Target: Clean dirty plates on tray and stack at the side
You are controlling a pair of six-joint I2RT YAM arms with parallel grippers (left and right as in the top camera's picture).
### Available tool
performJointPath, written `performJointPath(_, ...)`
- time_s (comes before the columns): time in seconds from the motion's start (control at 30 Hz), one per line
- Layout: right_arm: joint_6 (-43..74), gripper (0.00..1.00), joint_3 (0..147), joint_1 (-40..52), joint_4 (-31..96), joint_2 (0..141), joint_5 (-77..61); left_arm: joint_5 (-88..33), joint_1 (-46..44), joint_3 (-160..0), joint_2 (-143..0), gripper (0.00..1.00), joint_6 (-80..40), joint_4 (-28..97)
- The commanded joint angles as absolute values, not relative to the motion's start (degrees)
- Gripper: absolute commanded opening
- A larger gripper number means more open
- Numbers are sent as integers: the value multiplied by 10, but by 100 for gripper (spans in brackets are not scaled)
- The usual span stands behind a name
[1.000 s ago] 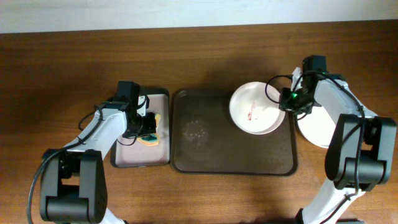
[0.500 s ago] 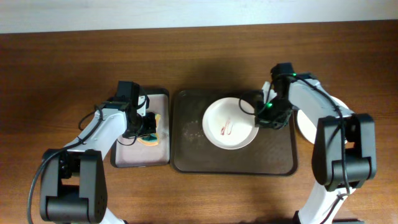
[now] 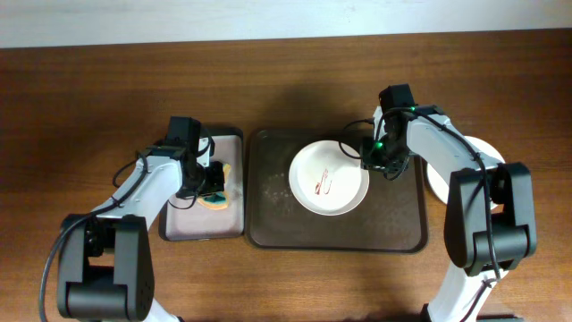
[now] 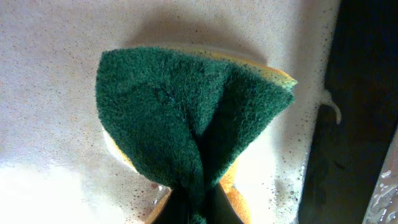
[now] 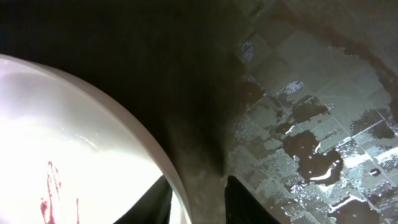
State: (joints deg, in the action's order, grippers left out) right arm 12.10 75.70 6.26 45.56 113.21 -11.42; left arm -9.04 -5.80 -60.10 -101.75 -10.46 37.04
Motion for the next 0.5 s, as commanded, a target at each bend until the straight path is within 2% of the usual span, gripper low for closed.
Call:
performJointPath(0.0, 125, 29, 729, 64, 448, 1139, -109, -97, -55, -596, -1025, 0, -98, 367)
performJointPath(0.07, 125, 17, 709, 64, 440, 1139, -121, -97, -55, -596, -1025, 0, -98, 367)
performJointPath(0.17, 125, 4, 700, 64, 442, 1139, -138, -97, -55, -596, -1025, 0, -98, 367)
performJointPath(0.47, 125, 4, 700, 64, 469, 1139, -198, -155, -56, -635, -982, 0, -97, 366)
